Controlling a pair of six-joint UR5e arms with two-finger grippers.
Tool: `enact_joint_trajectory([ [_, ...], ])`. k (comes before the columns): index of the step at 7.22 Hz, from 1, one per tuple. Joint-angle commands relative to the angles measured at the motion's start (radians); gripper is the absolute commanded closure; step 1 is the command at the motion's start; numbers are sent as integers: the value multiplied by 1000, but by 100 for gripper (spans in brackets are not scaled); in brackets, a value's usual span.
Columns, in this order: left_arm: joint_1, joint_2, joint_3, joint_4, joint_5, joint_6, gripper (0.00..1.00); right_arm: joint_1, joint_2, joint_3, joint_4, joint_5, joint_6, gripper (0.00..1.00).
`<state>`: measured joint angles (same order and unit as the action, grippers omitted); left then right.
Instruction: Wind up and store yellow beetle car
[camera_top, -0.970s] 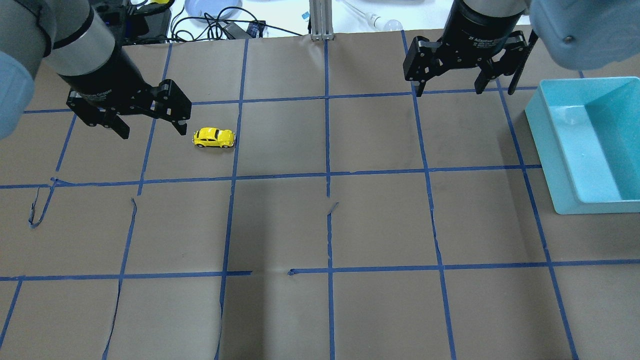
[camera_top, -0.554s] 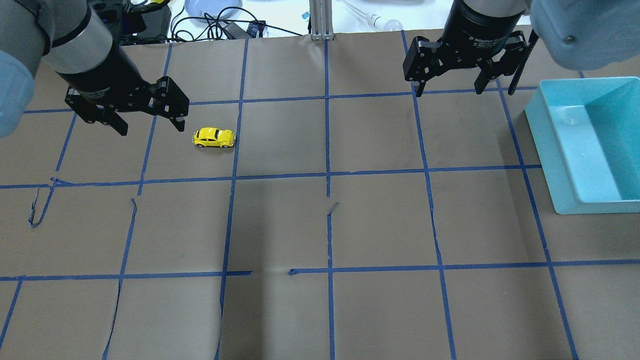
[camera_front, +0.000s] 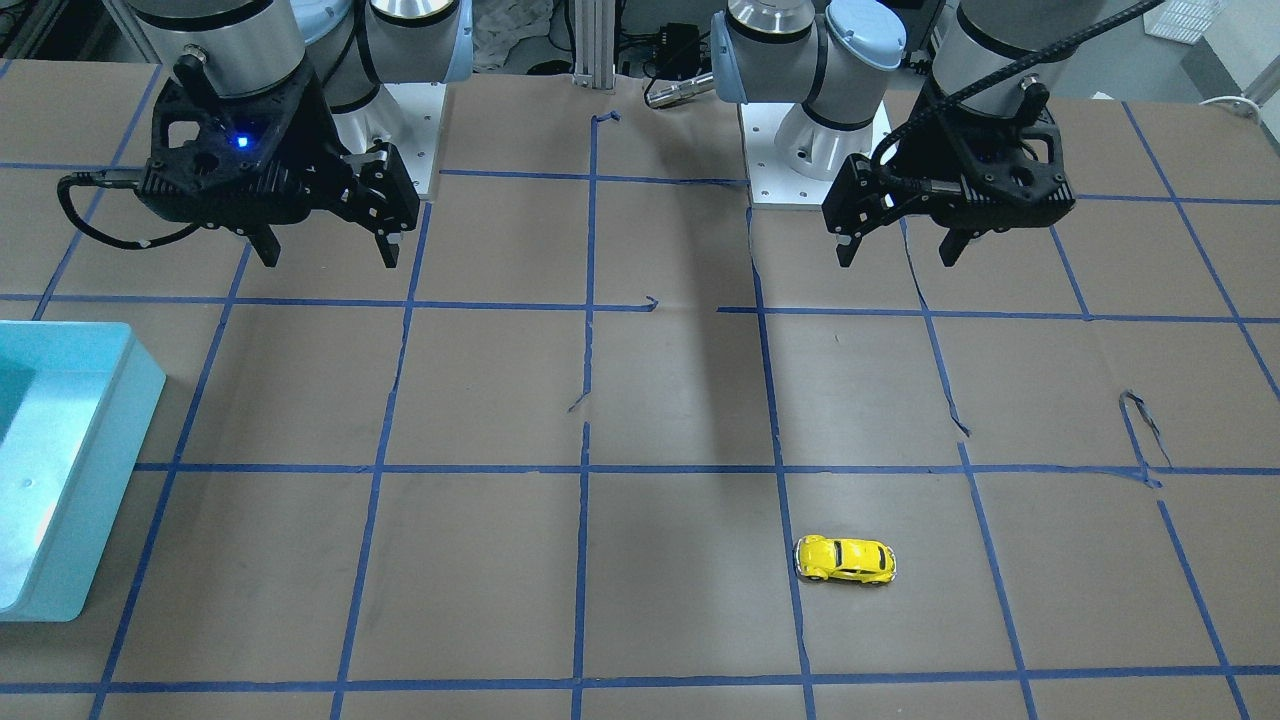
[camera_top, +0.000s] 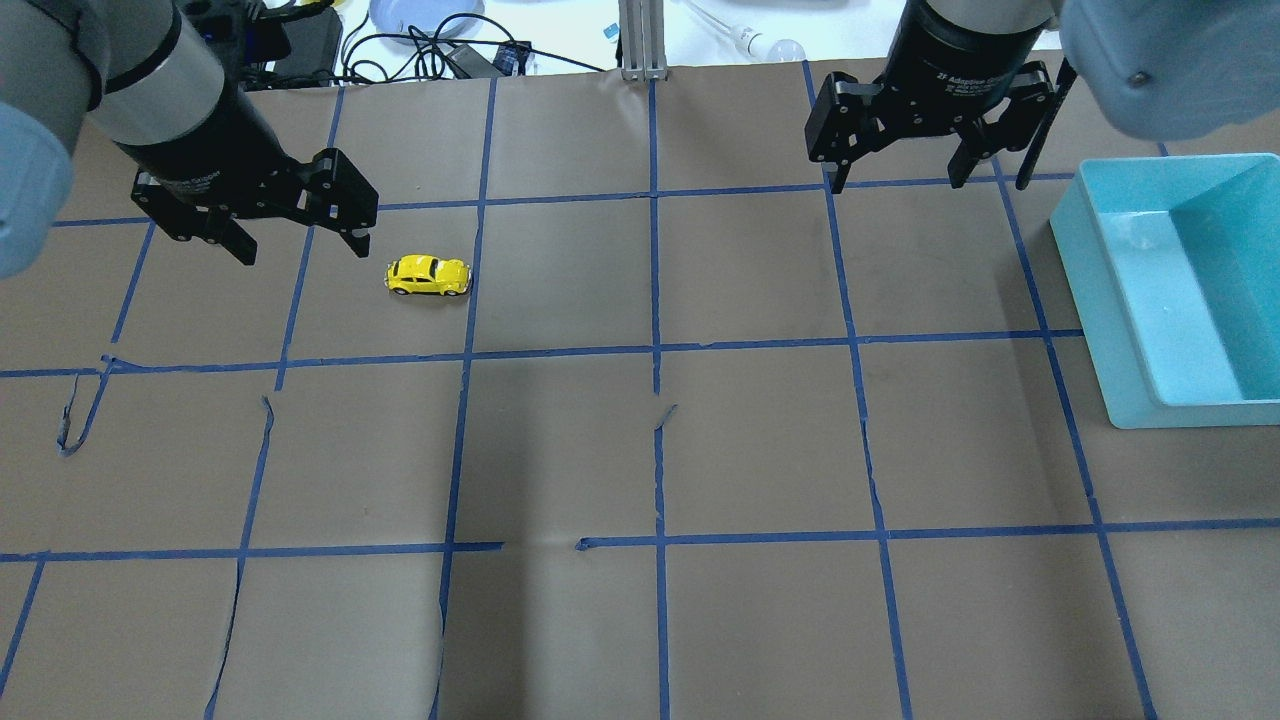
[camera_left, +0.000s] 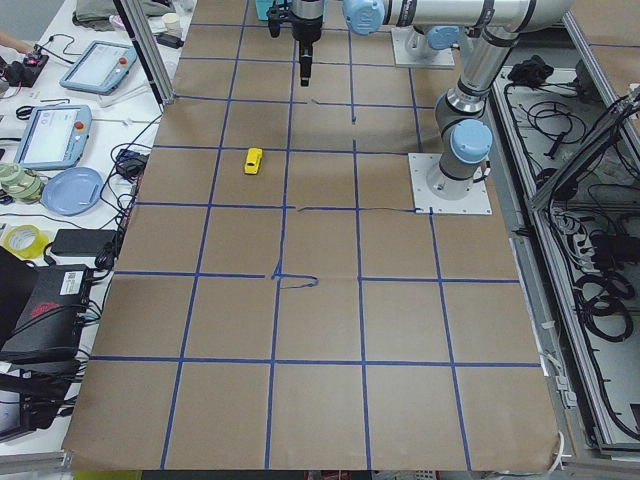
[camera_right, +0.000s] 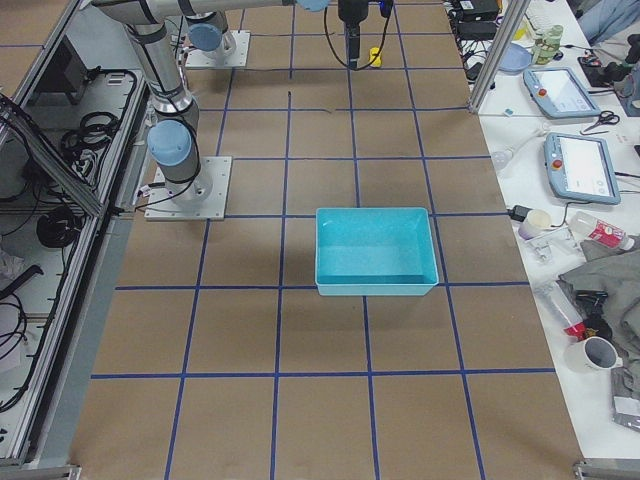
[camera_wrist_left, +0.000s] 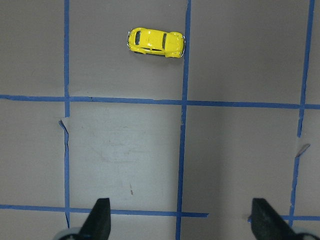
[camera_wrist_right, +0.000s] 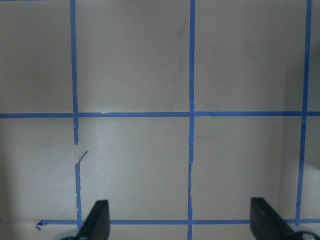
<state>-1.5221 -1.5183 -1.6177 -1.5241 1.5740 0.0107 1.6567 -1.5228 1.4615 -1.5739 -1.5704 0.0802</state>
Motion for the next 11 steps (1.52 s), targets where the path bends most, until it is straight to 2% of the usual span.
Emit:
enact_joint_trajectory([
  [1,0,-5,5,1,-5,5,0,0,1,0,0,1,1,0],
  [11,-12,-22,-22,27,-8,-2,0,-1,-2,0,0,-5,1,0],
])
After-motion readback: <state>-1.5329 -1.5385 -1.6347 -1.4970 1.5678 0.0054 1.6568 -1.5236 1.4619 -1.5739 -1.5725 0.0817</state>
